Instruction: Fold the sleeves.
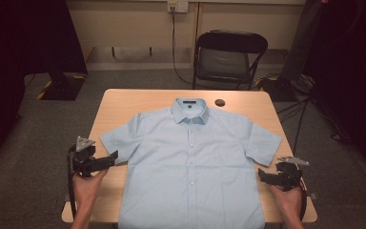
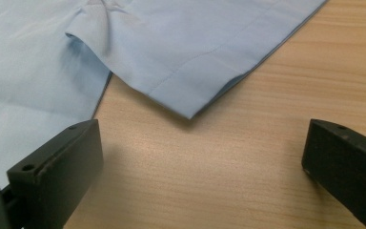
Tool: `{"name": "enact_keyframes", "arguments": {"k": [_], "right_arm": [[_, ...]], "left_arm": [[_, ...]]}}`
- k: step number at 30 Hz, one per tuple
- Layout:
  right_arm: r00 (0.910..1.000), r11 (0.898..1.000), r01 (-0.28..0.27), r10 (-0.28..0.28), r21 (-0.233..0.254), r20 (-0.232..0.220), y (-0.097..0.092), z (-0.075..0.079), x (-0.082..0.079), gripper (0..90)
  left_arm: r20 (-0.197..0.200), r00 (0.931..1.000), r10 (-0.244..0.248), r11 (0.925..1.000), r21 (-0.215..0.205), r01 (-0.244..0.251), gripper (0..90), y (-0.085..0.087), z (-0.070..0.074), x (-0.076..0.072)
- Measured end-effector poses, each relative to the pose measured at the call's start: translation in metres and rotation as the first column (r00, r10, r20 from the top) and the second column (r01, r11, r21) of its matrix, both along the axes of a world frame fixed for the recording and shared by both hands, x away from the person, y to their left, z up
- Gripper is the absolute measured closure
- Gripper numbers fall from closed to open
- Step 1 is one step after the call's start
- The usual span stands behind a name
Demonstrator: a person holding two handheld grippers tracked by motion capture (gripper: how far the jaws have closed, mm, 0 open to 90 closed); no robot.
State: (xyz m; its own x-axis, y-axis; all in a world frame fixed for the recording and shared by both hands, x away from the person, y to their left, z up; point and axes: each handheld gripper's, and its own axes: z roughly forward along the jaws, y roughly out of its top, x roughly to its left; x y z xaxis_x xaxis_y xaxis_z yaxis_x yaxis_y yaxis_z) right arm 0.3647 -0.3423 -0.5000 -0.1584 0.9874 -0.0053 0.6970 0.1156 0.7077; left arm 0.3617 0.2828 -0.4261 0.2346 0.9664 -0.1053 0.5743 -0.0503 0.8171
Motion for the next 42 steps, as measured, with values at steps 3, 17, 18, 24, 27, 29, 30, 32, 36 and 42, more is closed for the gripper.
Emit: {"name": "enact_keyframes", "arguments": {"k": [3,17,18,24,27,29,30,32,36,42], "right_arm": [[1.0,1.0,-0.001,0.001,0.0,0.0,0.0,0.0,0.0,0.0],[1.0,1.0,-0.001,0.001,-0.001,-0.001,0.0,0.0,0.001,0.0],[1.0,1.0,-0.002,0.002,-0.001,-0.001,0.0,0.0,0.001,0.0],[1.0,1.0,-0.001,0.001,-0.001,-0.001,0.0,0.0,0.001,0.0],[1.0,1.0,-0.002,0.002,-0.001,-0.001,0.0,0.0,0.0,0.0],[1.0,1.0,-0.001,0.001,-0.001,-0.001,0.0,0.0,0.001,0.0],[1.0,1.0,-0.001,0.001,-0.001,-0.001,0.0,0.0,0.001,0.0],[1.0,1.0,-0.002,0.002,-0.001,-0.001,0.0,0.0,0.001,0.0],[1.0,1.0,-0.001,0.001,-0.001,-0.001,0.0,0.0,0.001,0.0],[1.0,1.0,-0.002,0.002,-0.001,-0.001,0.0,0.0,0.001,0.0]], "left_arm": [[-0.007,1.0,0.004,1.0,-0.004,-0.004,8.8,0.005,0.006,0.005],[-0.016,0.9999,0.001,0.9977,0.068,0.0,5.3,0.012,0.033,0.049],[-0.019,0.9998,-0.006,0.9978,0.066,0.007,5.4,0.012,0.034,0.052],[-0.018,0.9997,-0.019,0.9987,0.047,0.02,11.5,0.015,0.025,0.07],[-0.051,0.9985,-0.021,0.9994,0.025,0.023,13.3,0.02,0.013,0.079],[-0.065,0.9978,-0.012,0.9993,0.034,0.014,14.5,0.022,0.008,0.083],[-0.066,0.9977,-0.012,0.9995,0.027,0.014,15.7,0.023,0.006,0.084],[-0.069,0.9976,-0.009,0.9998,0.017,0.011,17.9,0.025,0.002,0.088],[-0.079,0.9969,-0.002,0.9998,0.02,0.004,22.4,0.026,-0.007,0.095],[-0.097,0.9952,0.011,0.9997,0.024,-0.008,27.7,0.028,-0.021,0.102]]}}
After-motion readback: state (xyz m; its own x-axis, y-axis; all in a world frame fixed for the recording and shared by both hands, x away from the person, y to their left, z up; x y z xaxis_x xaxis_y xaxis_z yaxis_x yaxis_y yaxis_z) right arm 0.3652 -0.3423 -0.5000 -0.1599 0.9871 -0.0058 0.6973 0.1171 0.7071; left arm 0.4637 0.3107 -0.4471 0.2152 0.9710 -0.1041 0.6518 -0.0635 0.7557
